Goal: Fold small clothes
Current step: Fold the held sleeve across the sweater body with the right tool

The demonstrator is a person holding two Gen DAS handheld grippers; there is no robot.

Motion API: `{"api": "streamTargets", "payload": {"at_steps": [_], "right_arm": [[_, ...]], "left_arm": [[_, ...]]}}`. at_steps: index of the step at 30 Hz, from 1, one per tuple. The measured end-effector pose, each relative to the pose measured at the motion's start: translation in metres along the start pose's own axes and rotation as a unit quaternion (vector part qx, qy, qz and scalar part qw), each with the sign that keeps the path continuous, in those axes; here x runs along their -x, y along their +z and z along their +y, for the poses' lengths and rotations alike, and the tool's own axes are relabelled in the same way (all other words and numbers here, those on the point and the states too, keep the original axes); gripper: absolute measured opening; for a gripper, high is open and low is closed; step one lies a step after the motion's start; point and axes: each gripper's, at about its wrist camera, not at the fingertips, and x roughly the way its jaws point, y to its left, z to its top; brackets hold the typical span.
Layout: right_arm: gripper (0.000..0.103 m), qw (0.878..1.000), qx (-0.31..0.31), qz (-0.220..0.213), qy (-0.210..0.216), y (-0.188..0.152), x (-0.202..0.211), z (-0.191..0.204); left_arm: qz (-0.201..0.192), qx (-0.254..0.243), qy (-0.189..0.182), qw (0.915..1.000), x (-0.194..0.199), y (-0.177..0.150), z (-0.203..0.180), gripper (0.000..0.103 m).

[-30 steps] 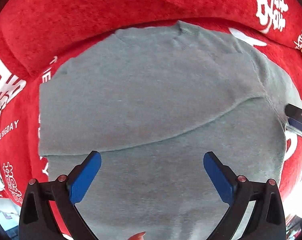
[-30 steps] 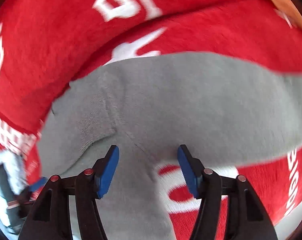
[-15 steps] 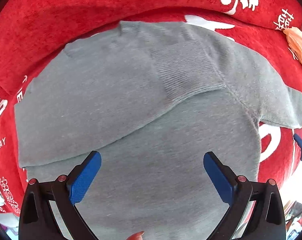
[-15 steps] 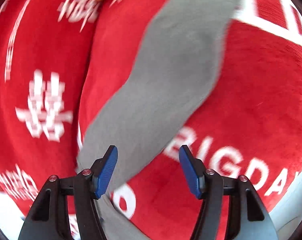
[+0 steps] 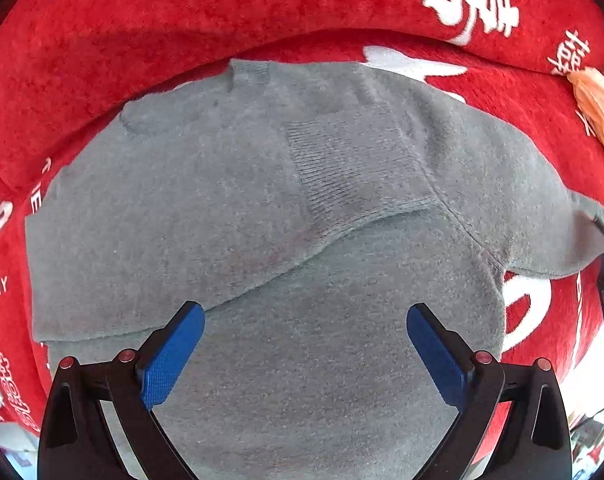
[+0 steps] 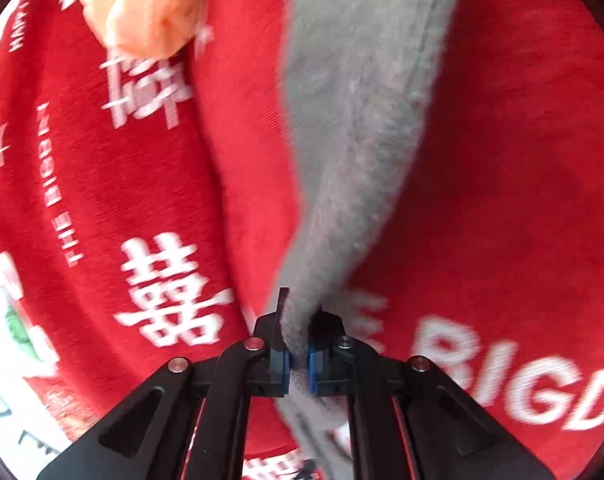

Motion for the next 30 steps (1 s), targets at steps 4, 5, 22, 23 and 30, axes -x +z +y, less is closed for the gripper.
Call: {"api": "streamTargets", "payload": {"at_steps": [4, 5, 22, 23, 30], "right_arm": [[0.007, 0.996, 0.059, 0.044, 0.042, -0.021, -0.023, 0.044], [0.007, 0.995, 0.074, 0.054, 0.045, -0.026, -0.027, 0.052], [0.011, 0.766, 0.499, 0.371, -0.163, -0.346, -0.277, 0.133], [0.015, 0.758, 0.498, 0.374, -0.194, -0.352, -0.288, 0.119], [0.056, 0.848, 0.403, 0.287, -0.19, -0.32, -0.27, 0.111]], "left_arm": [[-0.012, 0.017, -0.012, 0.9997, 0.006, -0.003, 0.026, 0.102], [-0.017, 0.021, -0.013, 0.9995, 0.009, -0.004, 0.034, 0.102], [-0.055, 0.169, 0.028, 0.9836, 0.019, -0.056, 0.192, 0.102], [-0.053, 0.178, 0.03, 0.9822, 0.018, -0.063, 0.201, 0.102], [-0.05, 0.216, 0.031, 0.9746, 0.013, -0.093, 0.241, 0.102]]}}
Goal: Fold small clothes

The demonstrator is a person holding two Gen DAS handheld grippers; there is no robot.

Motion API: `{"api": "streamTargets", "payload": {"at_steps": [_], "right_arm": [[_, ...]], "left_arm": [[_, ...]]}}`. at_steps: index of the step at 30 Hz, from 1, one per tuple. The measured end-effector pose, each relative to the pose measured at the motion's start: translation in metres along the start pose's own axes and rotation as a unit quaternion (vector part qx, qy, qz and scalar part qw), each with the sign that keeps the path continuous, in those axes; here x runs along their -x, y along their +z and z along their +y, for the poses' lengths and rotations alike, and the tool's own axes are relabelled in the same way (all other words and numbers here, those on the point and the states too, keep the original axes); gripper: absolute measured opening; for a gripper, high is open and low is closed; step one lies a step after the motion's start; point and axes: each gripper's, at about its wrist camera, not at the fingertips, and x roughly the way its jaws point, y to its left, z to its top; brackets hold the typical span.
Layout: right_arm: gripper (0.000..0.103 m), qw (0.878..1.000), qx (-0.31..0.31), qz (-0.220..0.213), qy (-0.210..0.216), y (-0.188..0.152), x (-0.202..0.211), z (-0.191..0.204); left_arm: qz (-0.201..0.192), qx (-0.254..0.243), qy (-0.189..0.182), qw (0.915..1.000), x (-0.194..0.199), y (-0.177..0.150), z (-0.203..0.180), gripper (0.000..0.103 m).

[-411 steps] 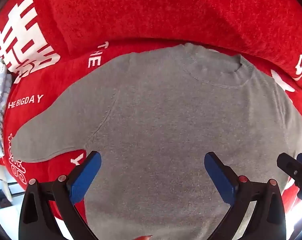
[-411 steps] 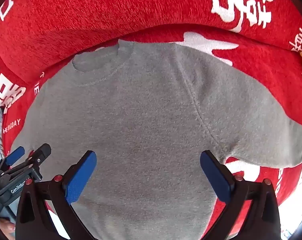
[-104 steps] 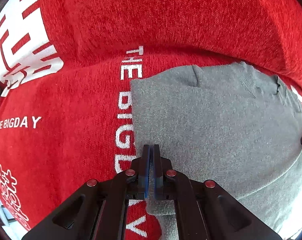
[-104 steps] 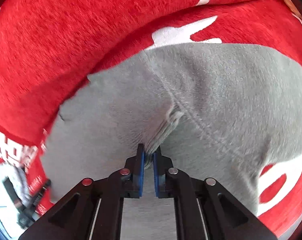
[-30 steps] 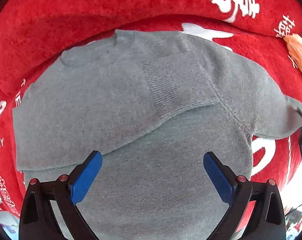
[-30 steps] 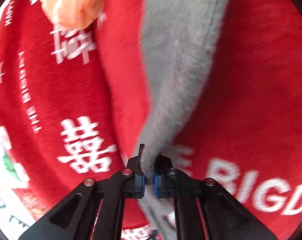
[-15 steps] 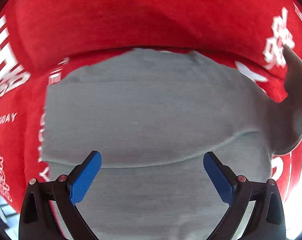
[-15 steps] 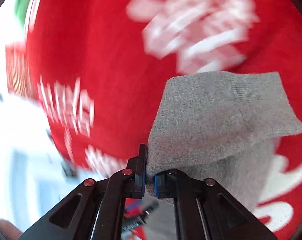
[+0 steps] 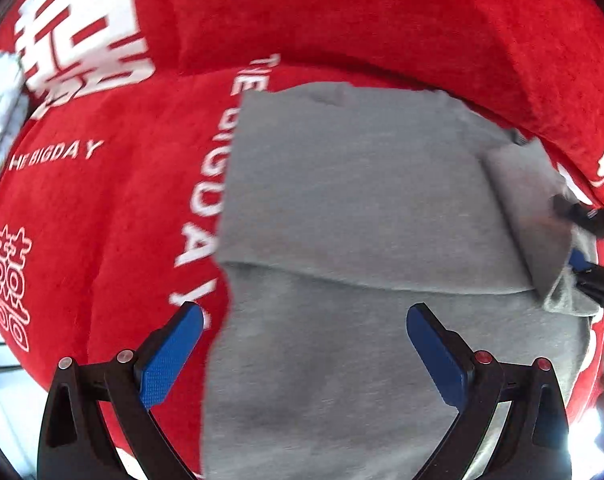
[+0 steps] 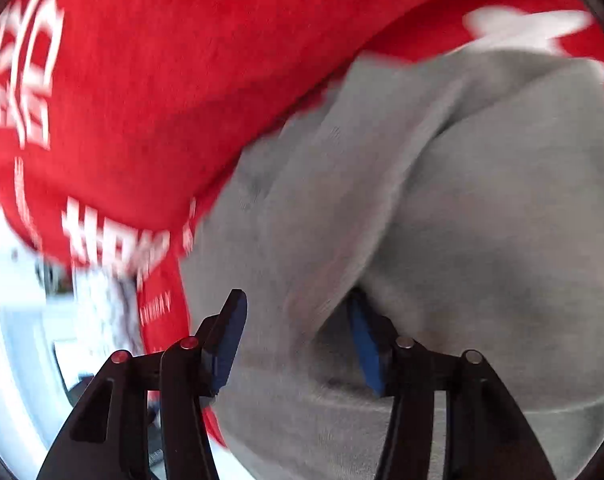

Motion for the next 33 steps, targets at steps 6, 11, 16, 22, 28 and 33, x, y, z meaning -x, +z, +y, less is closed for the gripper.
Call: {"api": "streamTargets", "payload": {"at_steps": [6, 11, 16, 22, 28, 33], "right_arm": [[0.007, 0.999, 0.031, -0.027, 0.014, 0.029, -0.008, 0.036], [0.009, 0.955, 0.287, 0.057, -0.052, -0.026, -0.053, 0.133], [0.03, 0.903, 0.381, 0.139, -0.139, -0.082, -0.099, 0.14], [0.048, 0.958, 0.241, 0.111, -0.111, -0.081, -0.039, 0.075], [0.048, 0.996, -0.035, 0.02, -0.083, -0.06, 0.054, -0.056], [0.02, 0.99, -0.109, -0.053, -0.067, -0.033, 0.085, -0.096]], "left_arm": [[-0.009, 0.023, 0.002, 0.9997, 0.008, -0.005, 0.026, 0.102], [-0.017, 0.041, 0.013, 0.9989, 0.012, -0.007, 0.048, 0.102], [-0.015, 0.065, 0.029, 0.9973, 0.012, -0.009, 0.07, 0.102], [-0.022, 0.059, 0.023, 0.9977, 0.01, 0.001, 0.065, 0.102], [-0.033, 0.036, 0.011, 0.9988, -0.003, 0.027, 0.031, 0.102], [-0.023, 0.012, 0.019, 0.9995, -0.022, 0.038, 0.005, 0.102]]}}
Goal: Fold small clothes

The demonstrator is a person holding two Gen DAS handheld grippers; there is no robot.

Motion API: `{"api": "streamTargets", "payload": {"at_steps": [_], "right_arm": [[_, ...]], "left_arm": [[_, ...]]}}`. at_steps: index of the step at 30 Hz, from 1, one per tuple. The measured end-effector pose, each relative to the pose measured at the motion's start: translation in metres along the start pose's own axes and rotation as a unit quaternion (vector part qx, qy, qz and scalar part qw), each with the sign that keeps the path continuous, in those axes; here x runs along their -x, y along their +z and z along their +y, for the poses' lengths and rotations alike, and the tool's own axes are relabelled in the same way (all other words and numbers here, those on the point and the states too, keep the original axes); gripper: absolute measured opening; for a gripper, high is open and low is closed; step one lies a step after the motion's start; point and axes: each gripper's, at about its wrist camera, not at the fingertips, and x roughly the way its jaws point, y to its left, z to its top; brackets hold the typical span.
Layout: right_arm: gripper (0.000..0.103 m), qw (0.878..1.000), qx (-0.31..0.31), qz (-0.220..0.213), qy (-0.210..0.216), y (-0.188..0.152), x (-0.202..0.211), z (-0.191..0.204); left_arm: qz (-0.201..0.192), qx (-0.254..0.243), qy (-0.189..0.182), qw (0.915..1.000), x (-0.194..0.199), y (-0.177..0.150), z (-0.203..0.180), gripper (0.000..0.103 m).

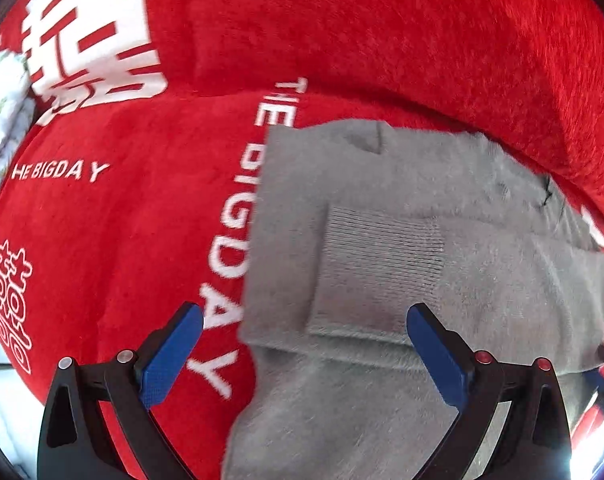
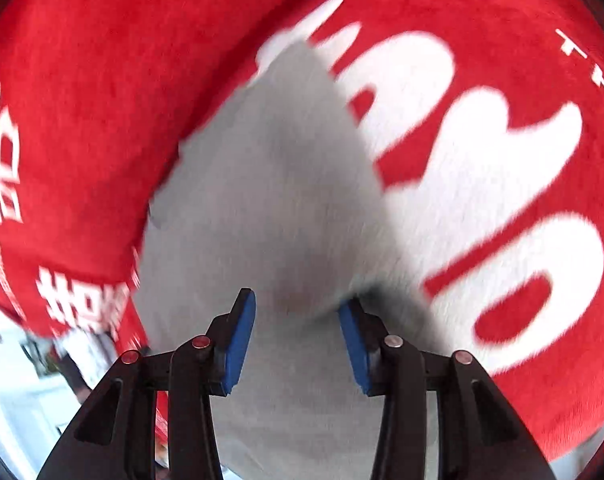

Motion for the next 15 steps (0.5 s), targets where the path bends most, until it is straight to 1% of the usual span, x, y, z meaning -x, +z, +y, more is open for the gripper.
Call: {"api": "streamTargets", "payload": {"at_steps": [1, 3, 4, 6, 7, 8, 9, 10, 11, 12, 14, 15], "right_arm": [[0.006, 1.0, 0.002, -0.009, 0.0, 0.004, 0.002, 0.001], [0.007, 0.999, 0.007, -0.032, 0.002, 0.014, 0.015, -0.003], [0.007, 0.999, 0.011, -0.036, -0.003, 0.012, 0.013, 0.002], [0.007, 0.999, 0.007, -0.039, -0.021, 0.016, 0.014, -0.011], [0.007, 0.999, 0.004, -0.038, -0.031, 0.019, 0.018, -0.024], [0.005, 0.999, 0.0, -0.029, -0.023, 0.02, 0.014, -0.03], [0.005, 1.0, -0.003, -0.014, -0.006, 0.021, 0.013, -0.036], [0.01, 1.0, 0.0, -0.005, -0.001, 0.021, 0.013, -0.036], [0.016, 1.0, 0.009, 0.013, -0.003, 0.021, 0.014, -0.034], [0.024, 0.999, 0.032, 0.035, -0.013, 0.02, 0.018, -0.026], [0.027, 0.997, 0.075, 0.033, 0.0, 0.015, 0.027, -0.007], [0.037, 0.995, 0.097, 0.018, 0.011, 0.019, 0.037, 0.003]], "left_arm": [[0.003, -0.003, 0.003, 1.0, -0.002, 0.0, -0.003, 0.102], [0.008, -0.006, 0.003, 0.9999, -0.005, -0.002, -0.009, 0.102], [0.011, -0.011, 0.005, 0.9999, -0.007, -0.004, -0.013, 0.102], [0.017, -0.022, 0.011, 0.9996, -0.012, -0.009, -0.02, 0.102], [0.017, -0.025, 0.014, 0.9994, -0.013, -0.011, -0.023, 0.102], [0.015, -0.026, 0.017, 0.9994, -0.013, -0.012, -0.024, 0.102], [0.014, -0.026, 0.019, 0.9994, -0.012, -0.012, -0.025, 0.102], [0.016, -0.025, 0.019, 0.9994, -0.012, -0.01, -0.024, 0.102], [0.017, -0.024, 0.018, 0.9994, -0.011, -0.01, -0.023, 0.102], [0.017, -0.024, 0.019, 0.9994, -0.01, -0.008, -0.022, 0.102], [0.016, -0.028, 0.024, 0.9992, -0.009, -0.007, -0.02, 0.102], [0.015, -0.03, 0.026, 0.9991, -0.008, -0.006, -0.02, 0.102]]}}
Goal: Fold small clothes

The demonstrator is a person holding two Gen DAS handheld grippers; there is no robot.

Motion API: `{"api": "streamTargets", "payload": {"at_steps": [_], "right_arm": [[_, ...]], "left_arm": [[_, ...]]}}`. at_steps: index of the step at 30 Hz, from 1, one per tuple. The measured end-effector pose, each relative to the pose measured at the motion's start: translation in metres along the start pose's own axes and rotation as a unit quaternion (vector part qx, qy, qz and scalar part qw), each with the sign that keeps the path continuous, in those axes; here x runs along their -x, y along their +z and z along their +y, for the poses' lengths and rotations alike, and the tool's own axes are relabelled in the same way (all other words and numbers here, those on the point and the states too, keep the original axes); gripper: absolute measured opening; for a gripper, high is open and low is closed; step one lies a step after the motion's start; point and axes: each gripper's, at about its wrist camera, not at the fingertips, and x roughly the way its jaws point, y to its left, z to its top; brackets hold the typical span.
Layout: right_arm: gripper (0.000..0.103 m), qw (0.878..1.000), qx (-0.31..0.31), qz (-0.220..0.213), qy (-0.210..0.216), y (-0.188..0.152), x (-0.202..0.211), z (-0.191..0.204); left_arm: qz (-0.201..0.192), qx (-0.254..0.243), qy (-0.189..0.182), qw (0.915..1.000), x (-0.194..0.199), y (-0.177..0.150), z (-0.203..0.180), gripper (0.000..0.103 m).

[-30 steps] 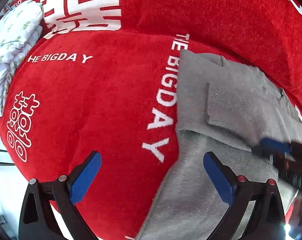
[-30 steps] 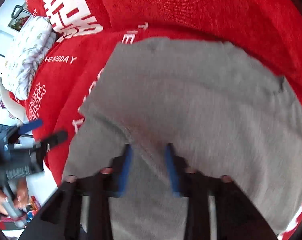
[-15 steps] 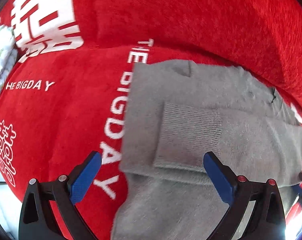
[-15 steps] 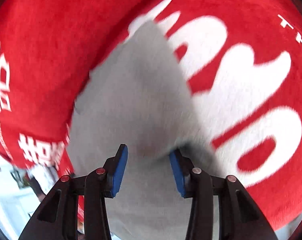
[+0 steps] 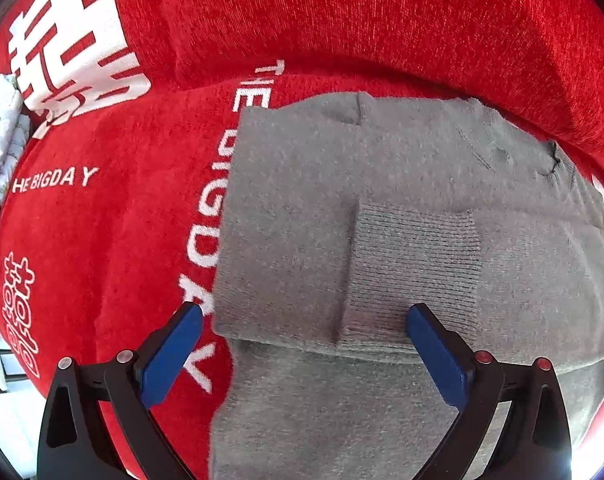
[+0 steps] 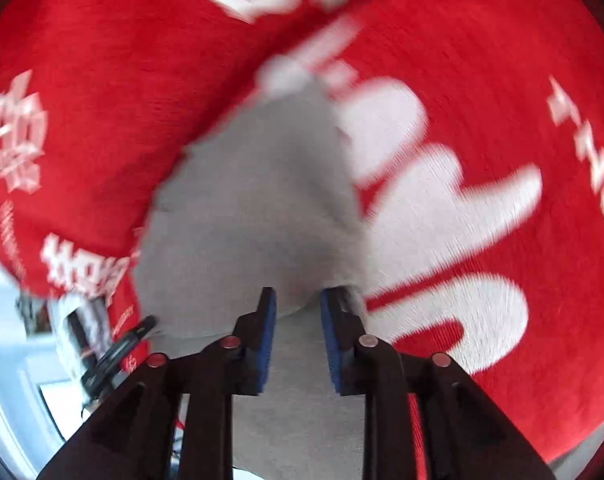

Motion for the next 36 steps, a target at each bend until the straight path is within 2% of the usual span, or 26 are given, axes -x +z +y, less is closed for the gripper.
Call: {"api": "streamTargets", "payload": {"at_steps": [1, 2, 4, 7, 8, 9, 10, 11, 14, 15, 17, 19, 20, 21, 24, 28, 32, 34, 35, 36], "right_arm": [[0.045, 1.0, 0.009, -0.015, 0.0, 0.006, 0.006, 0.004], [0.06, 0.999, 0.013, -0.038, -0.01, 0.02, 0.012, 0.006], [0.063, 0.998, 0.006, -0.049, -0.033, 0.038, 0.005, 0.003], [0.063, 0.998, -0.003, -0.033, -0.057, 0.072, -0.02, -0.006], [0.053, 0.997, -0.003, -0.02, -0.069, 0.08, -0.031, -0.007], [0.008, 0.997, 0.001, 0.001, -0.08, 0.085, -0.042, -0.005], [0.009, 0.995, 0.013, 0.016, -0.1, 0.088, -0.048, 0.001], [0.009, 0.993, 0.029, 0.011, -0.111, 0.088, -0.045, 0.007], [0.008, 0.978, 0.122, -0.026, -0.165, 0.085, -0.029, 0.034], [0.008, 0.974, 0.129, -0.024, -0.186, 0.087, -0.029, 0.027], [0.008, 0.973, 0.112, -0.01, -0.199, 0.092, -0.035, 0.005], [0.009, 0.978, 0.102, -0.016, -0.18, 0.095, -0.033, -0.002], [0.016, 0.979, 0.093, -0.017, -0.179, 0.095, -0.028, -0.005], [0.023, 0.979, 0.079, -0.019, -0.189, 0.093, -0.022, -0.005], [0.025, 0.98, 0.058, -0.027, -0.188, 0.081, 0.002, -0.004], [0.025, 0.982, 0.109, -0.021, -0.151, 0.046, 0.016, 0.029], [0.034, 0.974, 0.167, 0.014, -0.152, 0.008, -0.003, 0.055], [0.034, 0.965, 0.182, 0.04, -0.185, -0.018, -0.025, 0.051], [0.034, 0.96, 0.189, 0.049, -0.202, -0.028, -0.034, 0.047], [0.034, 0.959, 0.2, 0.035, -0.197, -0.034, -0.031, 0.047]], "left_arm": [[0.0, -0.001, 0.003, 1.0, 0.0, 0.0, 0.0, 0.102], [0.0, -0.003, 0.005, 1.0, 0.0, 0.0, -0.001, 0.102], [0.001, -0.006, 0.011, 0.9999, -0.002, 0.001, -0.004, 0.102], [0.0, -0.005, 0.016, 0.9999, -0.002, 0.002, -0.007, 0.102], [-0.001, -0.005, 0.018, 0.9998, -0.001, 0.002, -0.008, 0.102], [-0.002, -0.005, 0.021, 0.9998, 0.0, 0.001, -0.011, 0.102], [-0.003, -0.006, 0.022, 0.9997, 0.001, 0.001, -0.012, 0.102], [-0.005, -0.008, 0.022, 0.9997, 0.003, 0.001, -0.013, 0.102], [-0.014, -0.02, 0.023, 0.9994, 0.006, 0.001, -0.021, 0.102], [-0.014, -0.027, 0.025, 0.9992, 0.004, 0.001, -0.026, 0.102], [-0.011, -0.034, 0.031, 0.9989, -0.002, 0.002, -0.032, 0.102], [-0.014, -0.03, 0.029, 0.999, -0.003, 0.003, -0.032, 0.102], [-0.01, -0.026, 0.026, 0.9993, -0.003, 0.004, -0.03, 0.102], [-0.008, -0.022, 0.024, 0.9994, -0.002, 0.004, -0.028, 0.102], [-0.015, -0.017, 0.031, 0.9993, 0.008, 0.007, -0.015, 0.102], [-0.024, -0.01, 0.018, 0.9995, 0.019, 0.012, 0.0, 0.102], [-0.003, -0.032, 0.016, 0.9993, 0.006, 0.011, -0.011, 0.102], [0.01, -0.048, 0.031, 0.9983, -0.005, 0.005, -0.017, 0.103], [0.002, -0.045, 0.028, 0.9986, -0.005, 0.0, -0.015, 0.103], [0.0, -0.038, 0.023, 0.999, -0.003, -0.002, -0.011, 0.103]]}}
